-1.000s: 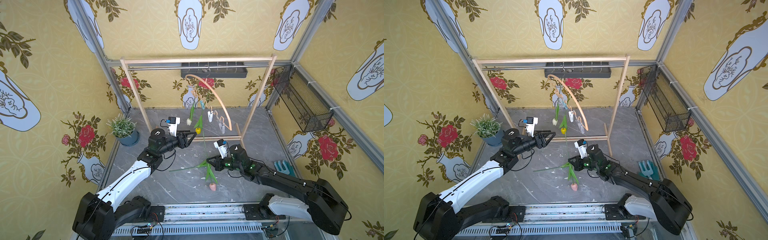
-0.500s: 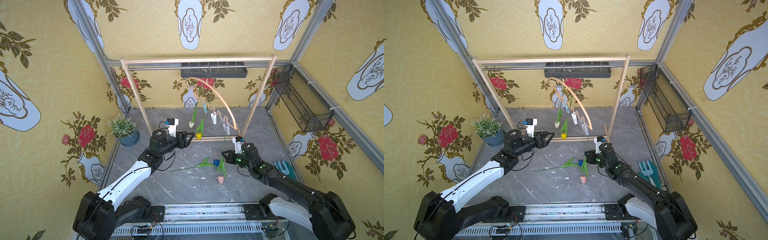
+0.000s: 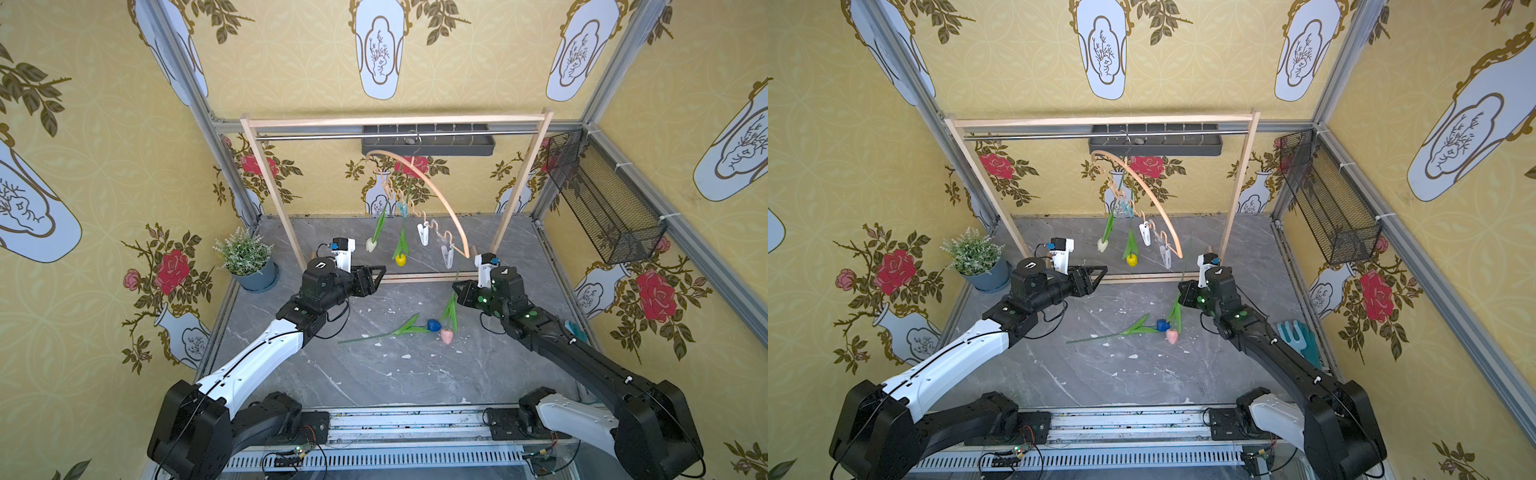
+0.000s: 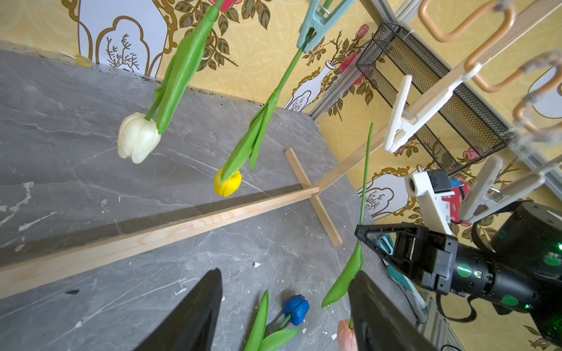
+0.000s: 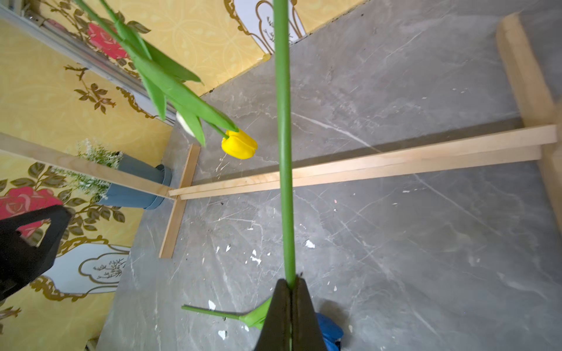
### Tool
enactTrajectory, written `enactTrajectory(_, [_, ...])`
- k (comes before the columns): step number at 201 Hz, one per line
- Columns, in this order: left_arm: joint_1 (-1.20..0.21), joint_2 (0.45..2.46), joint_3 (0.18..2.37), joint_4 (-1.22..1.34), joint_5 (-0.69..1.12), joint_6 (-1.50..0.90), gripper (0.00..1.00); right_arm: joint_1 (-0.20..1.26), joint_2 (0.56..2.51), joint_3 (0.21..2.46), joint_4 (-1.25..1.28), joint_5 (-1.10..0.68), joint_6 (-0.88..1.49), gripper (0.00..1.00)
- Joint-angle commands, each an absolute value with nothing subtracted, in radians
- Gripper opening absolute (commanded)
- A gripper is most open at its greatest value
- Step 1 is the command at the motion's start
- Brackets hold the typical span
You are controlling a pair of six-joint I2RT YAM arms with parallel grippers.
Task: Dry the flowers on a clothes hanger
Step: Open the clamp at the hanger.
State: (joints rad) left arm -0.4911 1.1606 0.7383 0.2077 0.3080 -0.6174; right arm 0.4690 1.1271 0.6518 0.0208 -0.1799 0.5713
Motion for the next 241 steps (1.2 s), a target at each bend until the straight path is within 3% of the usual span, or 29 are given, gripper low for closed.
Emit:
enactTrajectory(1, [-0.491,1.164,0.749,0.201,0.29,-0.585,0.73,0.433,1.155,0.683,0.004,-0.161,0.574,0.0])
enactTrajectory(37, [-0.491,1.173,0.784,0.201,0.276,-0.577,0.74,0.353,1.179,0.74,-0.046,-0.193,0.612,0.0])
enactTrajectory(67, [-0.492,1.19,0.826,0.231,0.314,-0.578,0.76,0.307,1.138,0.732,0.021,-0.354,0.566,0.0])
enactTrajectory(174, [-0.513,1.391,1.0,0.482,0.682,-0.593,0.74,0.266,1.184,0.79,0.219,-0.781,0.559,0.0])
enactTrajectory(241, [-0.521,1.458,1.072,0.463,0.66,-0.487,0.74,0.381,1.235,0.892,0.092,-0.747,0.418,0.0])
